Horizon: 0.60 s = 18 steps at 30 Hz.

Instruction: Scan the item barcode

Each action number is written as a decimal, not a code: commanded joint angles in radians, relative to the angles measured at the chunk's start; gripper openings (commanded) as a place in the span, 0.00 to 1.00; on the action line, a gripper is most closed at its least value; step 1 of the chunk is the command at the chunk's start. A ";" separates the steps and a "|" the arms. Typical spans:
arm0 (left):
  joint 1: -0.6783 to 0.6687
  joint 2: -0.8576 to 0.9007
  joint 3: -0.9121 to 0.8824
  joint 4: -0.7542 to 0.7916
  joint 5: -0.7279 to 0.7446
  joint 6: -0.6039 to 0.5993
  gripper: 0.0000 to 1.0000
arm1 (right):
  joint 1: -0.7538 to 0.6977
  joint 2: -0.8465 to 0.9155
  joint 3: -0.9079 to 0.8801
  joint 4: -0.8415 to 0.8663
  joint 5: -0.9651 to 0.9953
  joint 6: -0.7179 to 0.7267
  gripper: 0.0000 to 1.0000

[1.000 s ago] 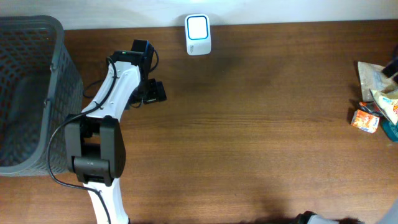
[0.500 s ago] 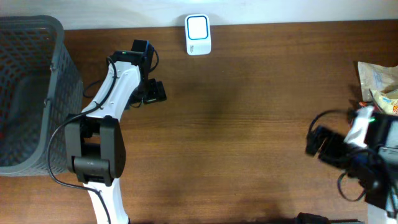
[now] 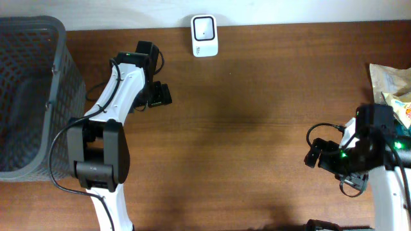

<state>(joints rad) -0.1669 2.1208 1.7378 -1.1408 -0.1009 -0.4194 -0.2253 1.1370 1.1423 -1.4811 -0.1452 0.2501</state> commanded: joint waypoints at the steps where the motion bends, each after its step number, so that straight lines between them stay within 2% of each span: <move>1: 0.000 -0.008 0.011 -0.001 0.010 0.008 0.99 | 0.010 0.024 -0.005 0.018 -0.045 -0.010 0.98; 4: 0.000 -0.008 0.011 -0.001 0.010 0.008 0.99 | 0.043 0.011 -0.020 0.106 -0.080 -0.010 0.98; 8: 0.000 -0.008 0.011 -0.001 0.010 0.008 0.99 | 0.141 -0.104 -0.105 0.322 -0.075 -0.011 0.98; 12: 0.000 -0.008 0.011 -0.001 0.010 0.008 0.99 | 0.239 -0.337 -0.298 0.578 -0.064 -0.011 0.98; 18: 0.000 -0.008 0.011 -0.001 0.010 0.008 0.99 | 0.258 -0.626 -0.595 0.927 -0.061 -0.020 0.98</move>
<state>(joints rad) -0.1669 2.1208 1.7378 -1.1408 -0.0975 -0.4194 0.0231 0.5968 0.6579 -0.6346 -0.2085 0.2424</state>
